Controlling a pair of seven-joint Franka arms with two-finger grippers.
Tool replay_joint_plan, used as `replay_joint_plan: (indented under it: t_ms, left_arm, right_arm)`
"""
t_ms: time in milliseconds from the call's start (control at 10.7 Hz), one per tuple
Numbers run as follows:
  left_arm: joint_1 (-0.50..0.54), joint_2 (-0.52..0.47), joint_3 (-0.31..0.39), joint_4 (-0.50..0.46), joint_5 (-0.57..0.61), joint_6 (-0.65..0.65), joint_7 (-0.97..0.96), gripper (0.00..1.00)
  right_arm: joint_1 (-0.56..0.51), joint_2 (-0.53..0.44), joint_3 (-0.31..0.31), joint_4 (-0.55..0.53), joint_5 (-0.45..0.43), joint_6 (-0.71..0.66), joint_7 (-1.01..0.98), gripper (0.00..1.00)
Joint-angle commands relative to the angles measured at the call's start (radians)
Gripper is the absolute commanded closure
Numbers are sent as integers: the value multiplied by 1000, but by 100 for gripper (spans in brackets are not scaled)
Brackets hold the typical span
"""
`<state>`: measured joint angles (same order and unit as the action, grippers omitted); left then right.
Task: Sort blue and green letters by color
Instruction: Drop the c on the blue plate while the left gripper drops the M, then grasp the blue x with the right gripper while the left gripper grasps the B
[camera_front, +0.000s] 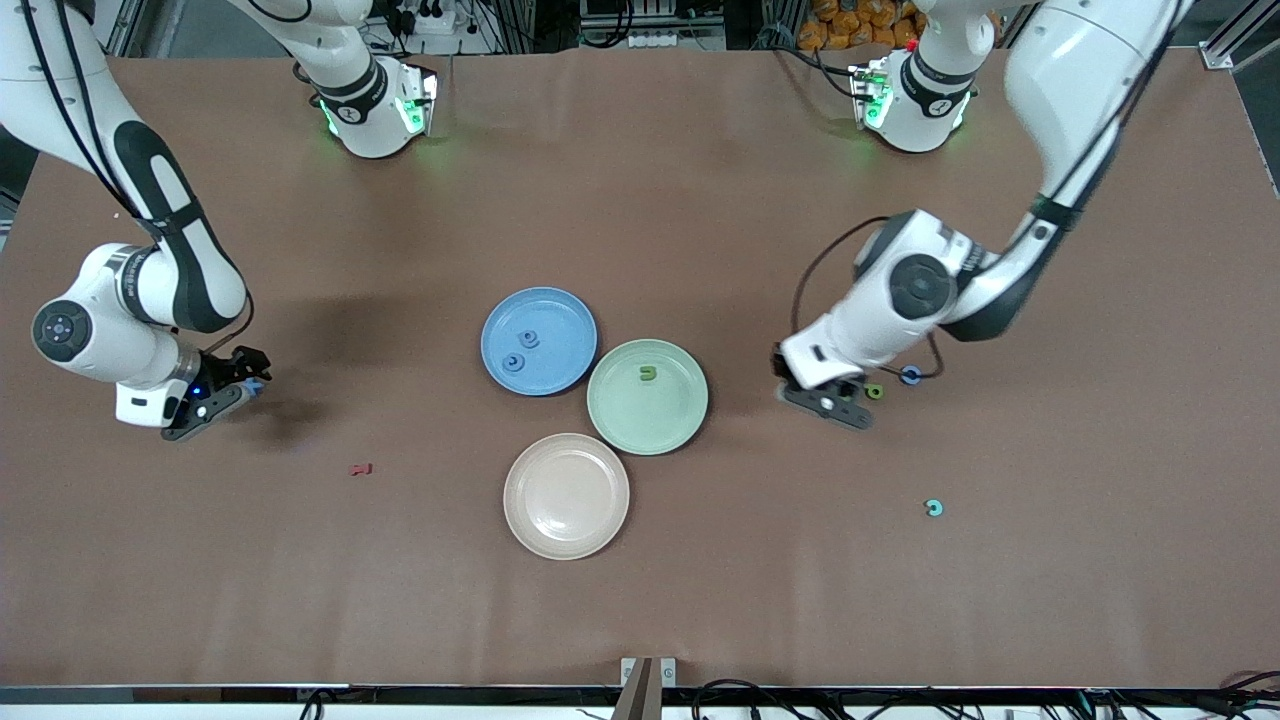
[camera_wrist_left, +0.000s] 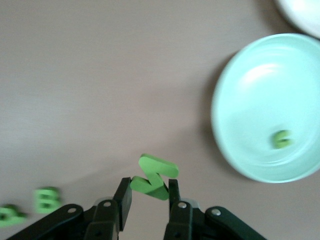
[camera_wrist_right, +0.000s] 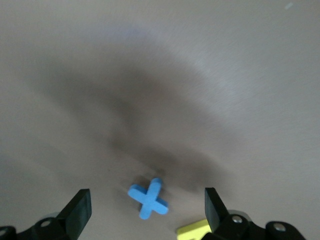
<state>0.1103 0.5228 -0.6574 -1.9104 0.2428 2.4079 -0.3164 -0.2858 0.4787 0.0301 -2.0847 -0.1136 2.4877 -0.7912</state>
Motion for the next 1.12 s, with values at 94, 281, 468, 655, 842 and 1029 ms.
replay_joint_plan:
  t_ms: [94,281,468,655,842,1029]
  left_arm:
    - [-200,60,15,120,-13,-23,-370,78]
    - [-266,114,21,184,-10,-23,-502,71]
    - [-340,131,63,214,-7,-23,-584,42]
    - [-389,128,114,220,-7,-23,-583,0]
    - [-373,109,114,218,-2,-23,-580,0]
    - [-310,68,116,211,15,-106,-528,0]
  right_arm:
    - [-16,-26,22,-153,-11,184,-19,0]
    - [-38,-28,22,-150,-11,185,-83,0]
    - [-49,-29,22,-150,-11,185,-105,0]
    - [-49,-31,22,-149,-11,185,-111,0]
    - [-53,-34,22,-141,-11,185,-184,0]
    - [-59,-37,22,-129,-11,186,-267,0]
